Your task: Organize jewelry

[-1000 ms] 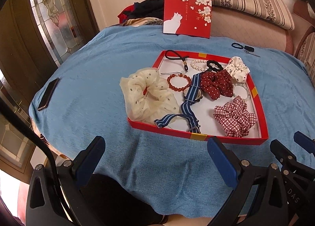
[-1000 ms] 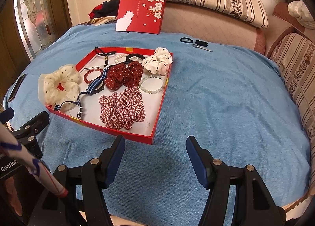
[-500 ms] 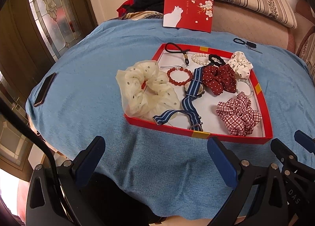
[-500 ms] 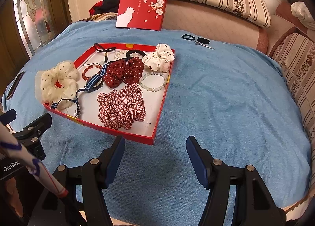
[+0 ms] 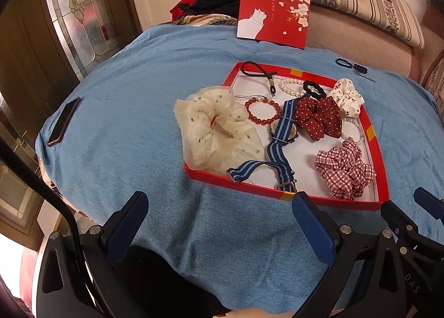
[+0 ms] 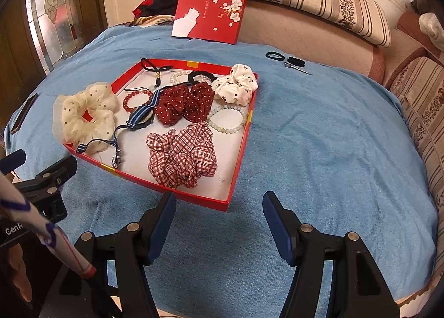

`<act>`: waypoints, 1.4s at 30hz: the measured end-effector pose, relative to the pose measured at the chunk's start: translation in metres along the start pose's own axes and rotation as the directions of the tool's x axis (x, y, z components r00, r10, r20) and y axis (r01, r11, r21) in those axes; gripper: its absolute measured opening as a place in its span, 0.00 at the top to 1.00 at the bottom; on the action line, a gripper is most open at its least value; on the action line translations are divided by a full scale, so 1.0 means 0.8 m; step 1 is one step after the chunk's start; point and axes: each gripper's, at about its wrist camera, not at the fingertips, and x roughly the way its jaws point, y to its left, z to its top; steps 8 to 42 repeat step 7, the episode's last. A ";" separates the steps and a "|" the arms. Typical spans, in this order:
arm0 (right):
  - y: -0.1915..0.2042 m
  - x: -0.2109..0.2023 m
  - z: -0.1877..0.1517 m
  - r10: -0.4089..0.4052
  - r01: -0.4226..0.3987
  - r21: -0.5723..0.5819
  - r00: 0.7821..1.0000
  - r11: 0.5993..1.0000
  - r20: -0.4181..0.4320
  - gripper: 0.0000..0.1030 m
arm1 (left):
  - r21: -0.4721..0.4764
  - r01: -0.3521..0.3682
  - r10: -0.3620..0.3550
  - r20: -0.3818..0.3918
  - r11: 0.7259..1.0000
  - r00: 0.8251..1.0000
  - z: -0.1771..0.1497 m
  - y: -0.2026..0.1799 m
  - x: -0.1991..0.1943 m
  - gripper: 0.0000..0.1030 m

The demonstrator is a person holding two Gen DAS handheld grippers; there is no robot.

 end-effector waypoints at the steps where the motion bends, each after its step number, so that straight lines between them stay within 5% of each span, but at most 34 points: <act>1: 0.000 0.000 0.000 0.000 0.000 -0.001 1.000 1.000 0.000 0.33 | -0.005 0.002 -0.002 0.001 1.000 1.000 0.000 0.002 0.000 0.00; 42: -0.001 -0.001 0.000 0.001 -0.001 0.010 1.000 1.000 -0.003 0.33 | -0.021 0.004 -0.004 -0.010 1.000 1.000 0.002 0.004 -0.003 0.00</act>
